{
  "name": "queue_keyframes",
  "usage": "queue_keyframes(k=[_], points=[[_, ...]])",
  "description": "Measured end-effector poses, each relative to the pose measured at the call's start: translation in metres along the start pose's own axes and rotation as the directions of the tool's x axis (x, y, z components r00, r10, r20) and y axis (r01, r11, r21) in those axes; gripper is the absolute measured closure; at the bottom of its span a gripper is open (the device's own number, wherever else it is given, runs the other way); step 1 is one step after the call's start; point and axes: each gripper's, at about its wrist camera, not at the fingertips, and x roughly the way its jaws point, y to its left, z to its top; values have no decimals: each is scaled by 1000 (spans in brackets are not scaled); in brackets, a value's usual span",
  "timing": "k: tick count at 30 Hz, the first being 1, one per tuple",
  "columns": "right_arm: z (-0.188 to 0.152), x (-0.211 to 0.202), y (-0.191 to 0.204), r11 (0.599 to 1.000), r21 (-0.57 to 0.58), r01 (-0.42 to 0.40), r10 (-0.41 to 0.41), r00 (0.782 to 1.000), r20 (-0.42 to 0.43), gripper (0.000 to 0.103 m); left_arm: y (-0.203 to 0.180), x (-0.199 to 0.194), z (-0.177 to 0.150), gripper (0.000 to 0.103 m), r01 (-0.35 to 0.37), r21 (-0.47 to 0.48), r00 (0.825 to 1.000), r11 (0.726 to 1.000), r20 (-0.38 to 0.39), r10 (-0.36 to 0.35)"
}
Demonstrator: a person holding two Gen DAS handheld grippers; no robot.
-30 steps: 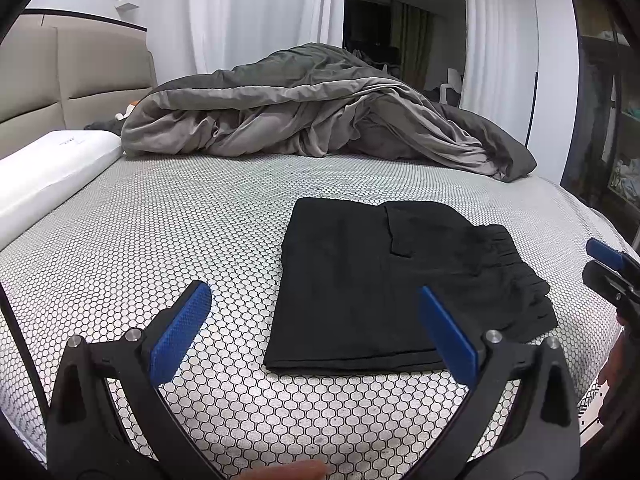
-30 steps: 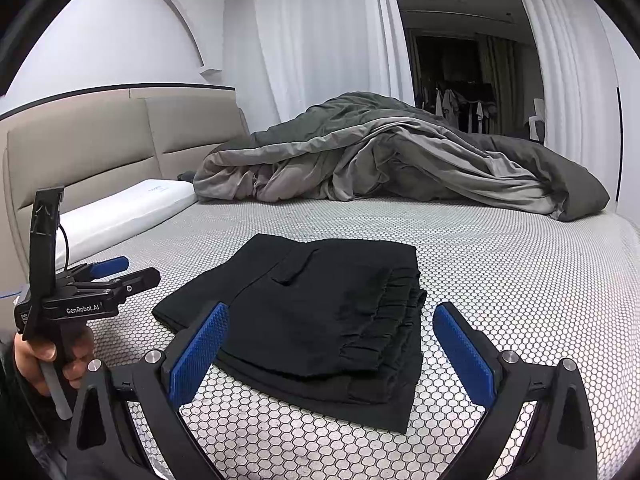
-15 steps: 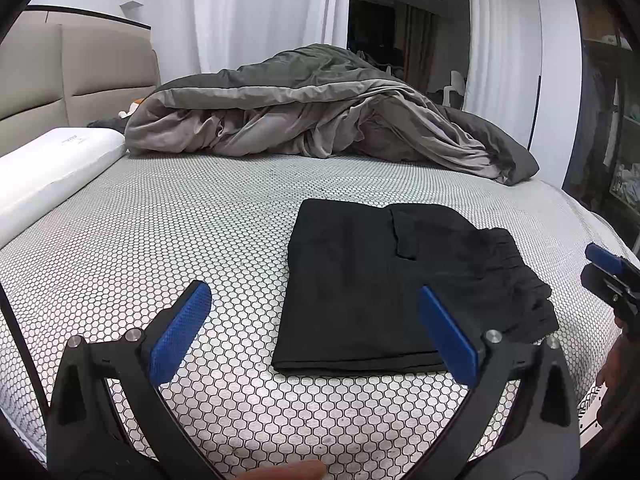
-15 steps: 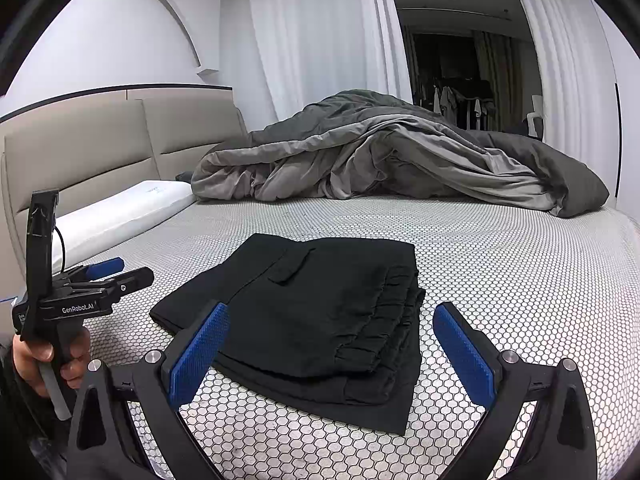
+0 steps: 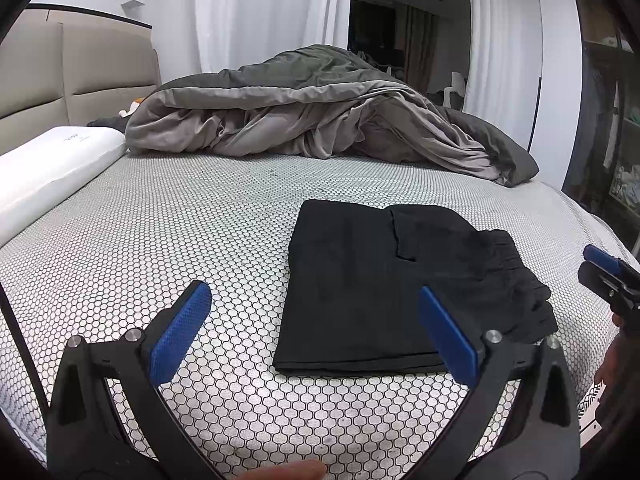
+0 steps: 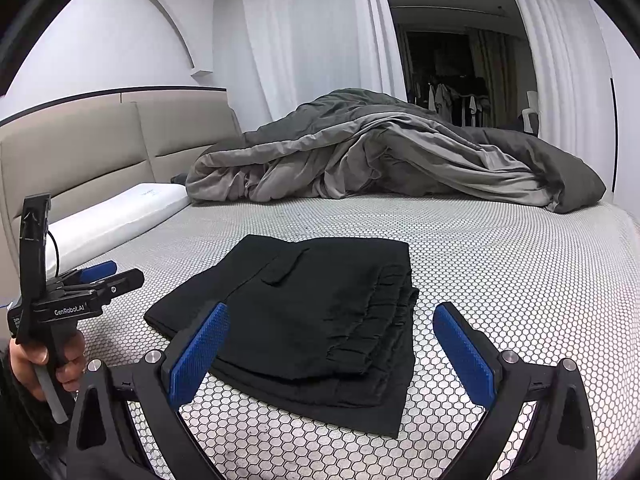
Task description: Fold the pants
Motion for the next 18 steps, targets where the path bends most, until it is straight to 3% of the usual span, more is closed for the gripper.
queue_keyframes(k=[18], points=[[-1, 1, 3, 999, -34, 2, -2, 1000, -6, 0, -6, -3, -2, 1, -2, 28, 1000, 1000, 7, 2]])
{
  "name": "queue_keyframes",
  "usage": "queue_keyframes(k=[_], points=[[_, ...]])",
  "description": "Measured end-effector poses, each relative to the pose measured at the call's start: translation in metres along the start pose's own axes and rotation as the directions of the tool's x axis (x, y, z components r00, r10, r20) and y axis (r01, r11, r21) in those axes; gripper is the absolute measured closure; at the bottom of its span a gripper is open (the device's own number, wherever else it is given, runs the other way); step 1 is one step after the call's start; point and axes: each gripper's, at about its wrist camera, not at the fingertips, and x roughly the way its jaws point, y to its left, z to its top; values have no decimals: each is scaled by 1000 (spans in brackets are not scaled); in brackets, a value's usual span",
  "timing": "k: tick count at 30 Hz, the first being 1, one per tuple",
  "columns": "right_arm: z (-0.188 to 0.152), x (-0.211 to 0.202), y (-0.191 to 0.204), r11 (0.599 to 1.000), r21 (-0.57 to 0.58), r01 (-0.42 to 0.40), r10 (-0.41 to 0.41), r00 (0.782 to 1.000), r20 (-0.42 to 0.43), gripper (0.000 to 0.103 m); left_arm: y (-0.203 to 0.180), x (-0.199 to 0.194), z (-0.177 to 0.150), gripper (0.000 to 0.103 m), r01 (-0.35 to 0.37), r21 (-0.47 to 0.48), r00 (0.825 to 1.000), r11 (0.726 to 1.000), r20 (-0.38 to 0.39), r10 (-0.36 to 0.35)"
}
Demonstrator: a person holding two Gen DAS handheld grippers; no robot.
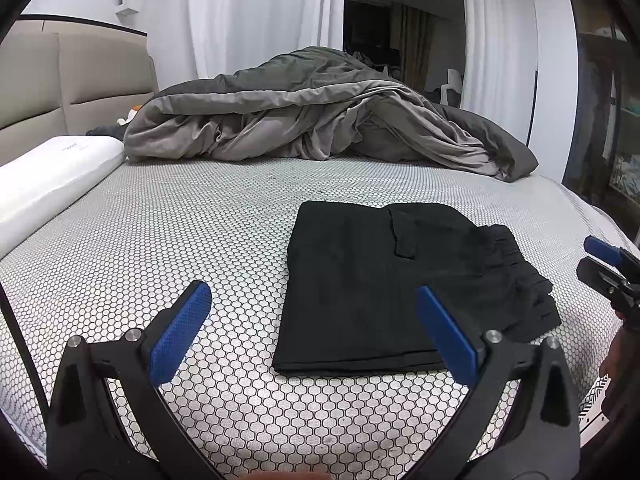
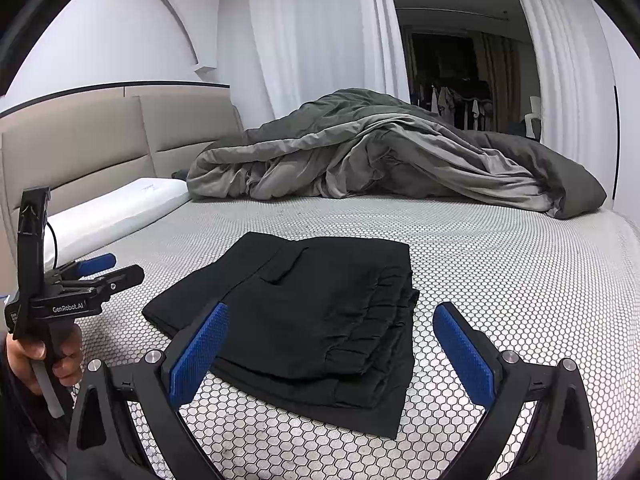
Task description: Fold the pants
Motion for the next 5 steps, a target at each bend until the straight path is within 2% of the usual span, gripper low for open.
queue_keyframes(k=[5], points=[[0, 0, 1, 1000, -3, -3, 3, 1000, -3, 0, 0, 0, 0, 1, -2, 2, 1000, 1000, 1, 2]])
